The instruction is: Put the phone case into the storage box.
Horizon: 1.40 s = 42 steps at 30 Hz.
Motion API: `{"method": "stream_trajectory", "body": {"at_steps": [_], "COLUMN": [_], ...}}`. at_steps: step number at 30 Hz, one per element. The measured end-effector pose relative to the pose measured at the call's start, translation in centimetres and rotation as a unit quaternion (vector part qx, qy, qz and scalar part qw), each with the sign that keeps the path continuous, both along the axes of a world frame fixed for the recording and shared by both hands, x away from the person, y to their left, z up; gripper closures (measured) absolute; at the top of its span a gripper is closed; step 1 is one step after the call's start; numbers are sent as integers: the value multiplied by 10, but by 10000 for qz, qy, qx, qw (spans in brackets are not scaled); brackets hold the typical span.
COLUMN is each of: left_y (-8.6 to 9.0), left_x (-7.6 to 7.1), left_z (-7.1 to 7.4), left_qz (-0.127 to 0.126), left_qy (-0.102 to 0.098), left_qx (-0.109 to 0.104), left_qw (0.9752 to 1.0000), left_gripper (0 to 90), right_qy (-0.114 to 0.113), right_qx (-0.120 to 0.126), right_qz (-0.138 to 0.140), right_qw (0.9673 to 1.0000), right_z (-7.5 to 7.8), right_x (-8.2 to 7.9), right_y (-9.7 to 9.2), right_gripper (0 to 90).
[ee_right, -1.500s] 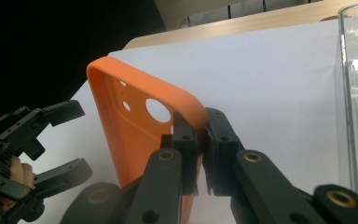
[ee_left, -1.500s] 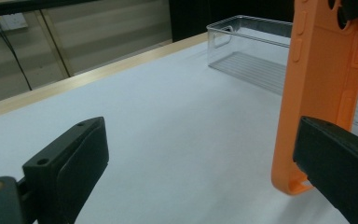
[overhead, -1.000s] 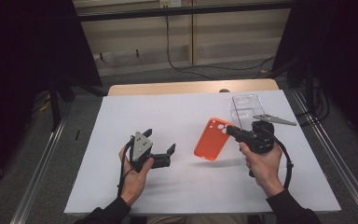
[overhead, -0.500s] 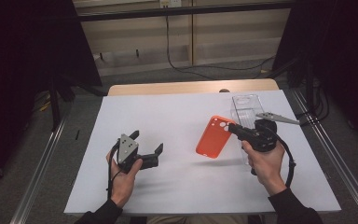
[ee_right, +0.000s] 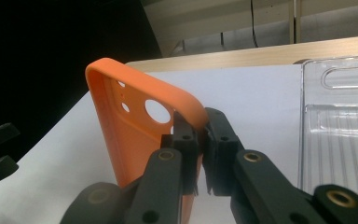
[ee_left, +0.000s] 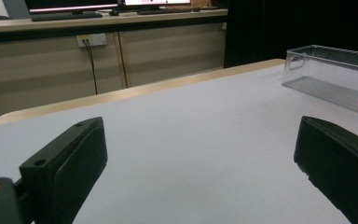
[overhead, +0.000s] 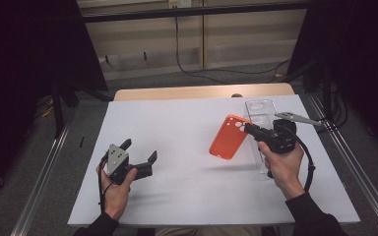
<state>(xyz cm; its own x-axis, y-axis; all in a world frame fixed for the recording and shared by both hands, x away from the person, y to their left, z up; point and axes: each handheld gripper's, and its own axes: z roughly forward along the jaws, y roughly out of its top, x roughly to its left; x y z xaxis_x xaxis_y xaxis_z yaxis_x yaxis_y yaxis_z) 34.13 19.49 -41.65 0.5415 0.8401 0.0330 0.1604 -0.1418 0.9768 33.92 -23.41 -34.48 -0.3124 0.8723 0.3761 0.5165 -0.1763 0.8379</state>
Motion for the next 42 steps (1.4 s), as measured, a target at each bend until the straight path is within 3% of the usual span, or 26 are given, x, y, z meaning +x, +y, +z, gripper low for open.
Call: {"method": "stream_trajectory", "body": {"at_steps": [6,12,15,22,30,36,42], "left_y": [8,17,23,35,35,37,36], "left_x": [-5,-10,-14,-18,-26,-26,-27], "left_z": [0,0,-2,-6,-8,-13,-13], "left_qz": [67,102,192,166,95,135,211], "left_qy": [-47,-128,-208,-163,-239,-150,-190], "left_qx": [3,-189,-153,-154,-21,-161,-188], "left_qw": [10000,9997,9995,9996,9997,9997,9994], "left_gripper": [26,27,27,27,22,19,22], "right_qy": [-64,-183,-231,-293,-362,-424,-380], "right_qx": [-26,-104,-123,-185,-243,-238,-222], "right_qz": [-8,-41,-54,-120,-206,-264,-349], "right_qw": [10000,9998,9996,9993,9988,9985,9984], "right_z": [3,10,13,17,23,24,25], "right_x": [3,5,7,12,17,22,27], "right_y": [-2,-3,-5,-10,-15,-19,-26], "right_gripper": [845,845,845,845,846,845,845]}}
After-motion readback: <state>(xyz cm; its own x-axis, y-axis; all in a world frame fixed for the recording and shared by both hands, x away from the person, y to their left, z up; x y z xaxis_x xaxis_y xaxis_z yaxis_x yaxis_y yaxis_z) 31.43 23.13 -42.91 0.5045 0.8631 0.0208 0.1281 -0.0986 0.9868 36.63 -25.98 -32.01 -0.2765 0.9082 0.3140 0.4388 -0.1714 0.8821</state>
